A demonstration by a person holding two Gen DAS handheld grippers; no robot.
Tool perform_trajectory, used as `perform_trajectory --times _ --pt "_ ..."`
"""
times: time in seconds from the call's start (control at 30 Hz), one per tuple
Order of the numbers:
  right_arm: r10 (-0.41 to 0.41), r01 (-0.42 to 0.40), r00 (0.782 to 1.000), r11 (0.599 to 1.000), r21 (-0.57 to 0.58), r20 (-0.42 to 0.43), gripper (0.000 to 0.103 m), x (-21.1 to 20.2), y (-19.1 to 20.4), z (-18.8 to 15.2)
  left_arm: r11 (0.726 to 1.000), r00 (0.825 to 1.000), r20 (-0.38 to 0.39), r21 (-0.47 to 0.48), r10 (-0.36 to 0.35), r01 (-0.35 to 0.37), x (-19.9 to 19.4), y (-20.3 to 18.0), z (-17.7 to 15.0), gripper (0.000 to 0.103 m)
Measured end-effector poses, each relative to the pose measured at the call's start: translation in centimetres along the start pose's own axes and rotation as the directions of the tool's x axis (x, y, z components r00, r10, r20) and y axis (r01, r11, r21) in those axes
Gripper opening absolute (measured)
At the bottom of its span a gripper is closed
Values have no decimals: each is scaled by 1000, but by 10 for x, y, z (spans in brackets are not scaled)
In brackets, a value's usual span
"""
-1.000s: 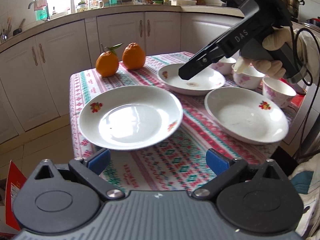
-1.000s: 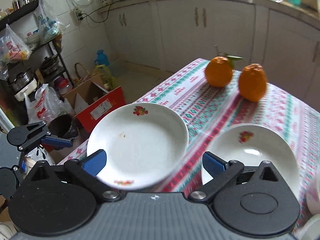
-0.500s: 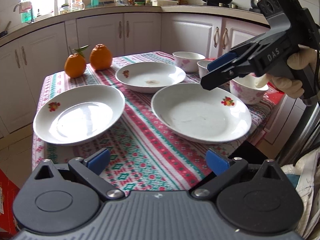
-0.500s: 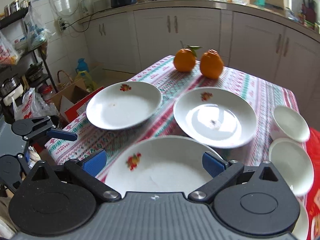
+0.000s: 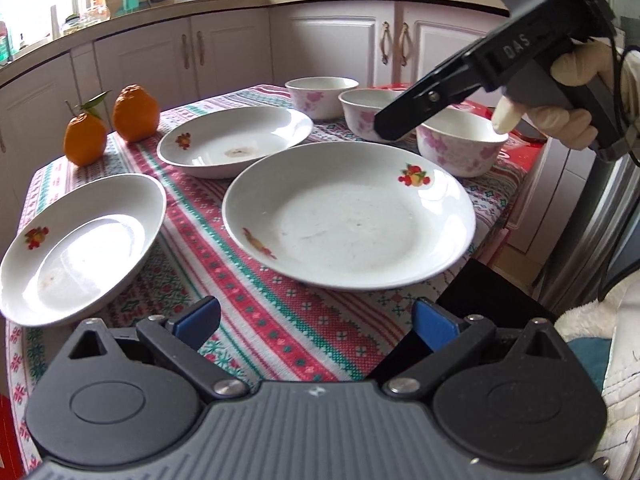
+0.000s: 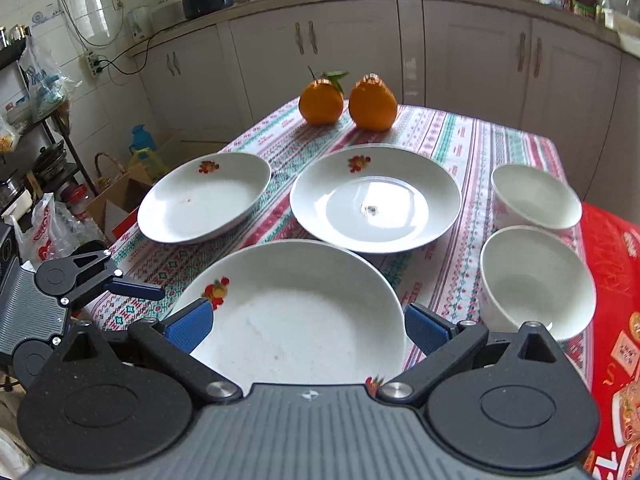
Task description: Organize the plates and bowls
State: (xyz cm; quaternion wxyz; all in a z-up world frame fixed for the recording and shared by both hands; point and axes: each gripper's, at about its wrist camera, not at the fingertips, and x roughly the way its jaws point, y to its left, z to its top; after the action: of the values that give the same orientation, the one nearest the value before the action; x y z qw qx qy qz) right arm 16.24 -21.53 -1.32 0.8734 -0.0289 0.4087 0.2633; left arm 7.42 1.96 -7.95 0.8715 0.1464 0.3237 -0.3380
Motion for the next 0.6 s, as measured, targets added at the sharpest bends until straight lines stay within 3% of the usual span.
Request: perform_trajectory --times 0.43,0.6 --pt "30 -30 985 1000 0 -173 102 37 -21 22 998 999 16 36 -52 52 13 -6 4 101" --pt "21 -22 971 1000 -1 -237 88 55 -27 28 997 998 24 30 -65 65 14 -6 5 99"
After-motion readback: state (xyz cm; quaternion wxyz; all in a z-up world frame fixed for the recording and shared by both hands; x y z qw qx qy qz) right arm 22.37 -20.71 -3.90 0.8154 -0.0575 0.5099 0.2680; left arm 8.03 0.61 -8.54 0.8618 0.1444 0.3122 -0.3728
